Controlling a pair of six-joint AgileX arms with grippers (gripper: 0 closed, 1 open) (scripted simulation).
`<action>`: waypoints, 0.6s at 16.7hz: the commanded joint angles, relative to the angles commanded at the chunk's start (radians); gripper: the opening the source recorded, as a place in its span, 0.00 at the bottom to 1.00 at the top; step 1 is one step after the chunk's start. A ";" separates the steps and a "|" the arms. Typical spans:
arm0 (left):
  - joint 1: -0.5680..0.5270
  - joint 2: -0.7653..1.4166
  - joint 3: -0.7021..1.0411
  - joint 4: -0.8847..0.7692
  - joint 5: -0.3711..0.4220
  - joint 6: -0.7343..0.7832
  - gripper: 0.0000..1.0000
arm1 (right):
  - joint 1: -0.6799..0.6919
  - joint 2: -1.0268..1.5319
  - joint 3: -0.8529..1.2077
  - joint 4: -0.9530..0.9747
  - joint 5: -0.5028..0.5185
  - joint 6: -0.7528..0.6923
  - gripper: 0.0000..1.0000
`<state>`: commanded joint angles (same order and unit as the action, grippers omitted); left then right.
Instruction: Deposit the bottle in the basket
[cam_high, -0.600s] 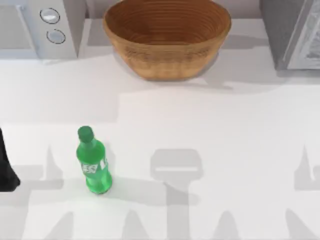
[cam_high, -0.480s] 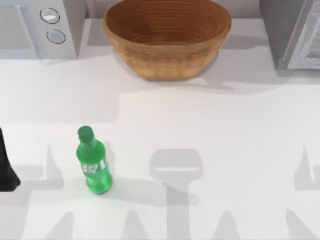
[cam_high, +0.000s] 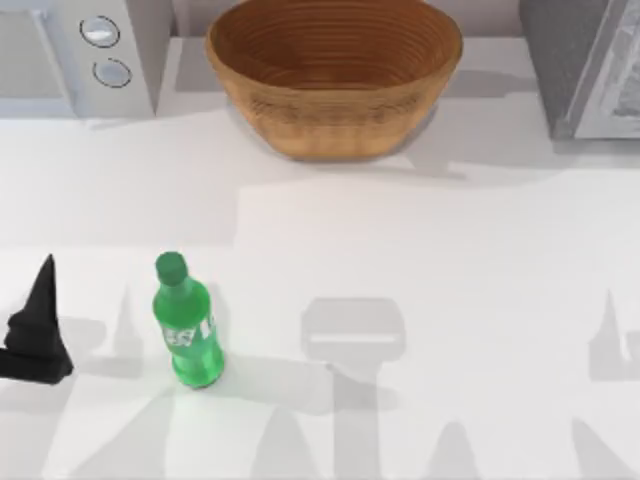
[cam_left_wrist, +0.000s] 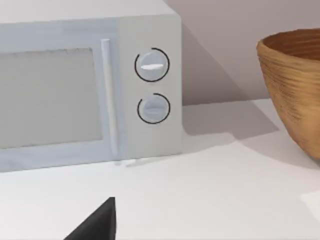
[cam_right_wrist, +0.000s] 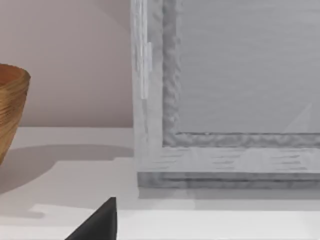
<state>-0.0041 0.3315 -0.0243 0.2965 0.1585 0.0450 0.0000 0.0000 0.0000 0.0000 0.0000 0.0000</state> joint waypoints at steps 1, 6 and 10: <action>-0.001 0.073 -0.005 0.065 0.035 0.010 1.00 | 0.000 0.000 0.000 0.000 0.000 0.000 1.00; -0.007 0.481 -0.034 0.429 0.229 0.064 1.00 | 0.000 0.000 0.000 0.000 0.000 0.000 1.00; -0.011 0.814 -0.058 0.725 0.388 0.108 1.00 | 0.000 0.000 0.000 0.000 0.000 0.000 1.00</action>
<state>-0.0154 1.1453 -0.0823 1.0213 0.5466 0.1531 0.0000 0.0000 0.0000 0.0000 0.0000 0.0000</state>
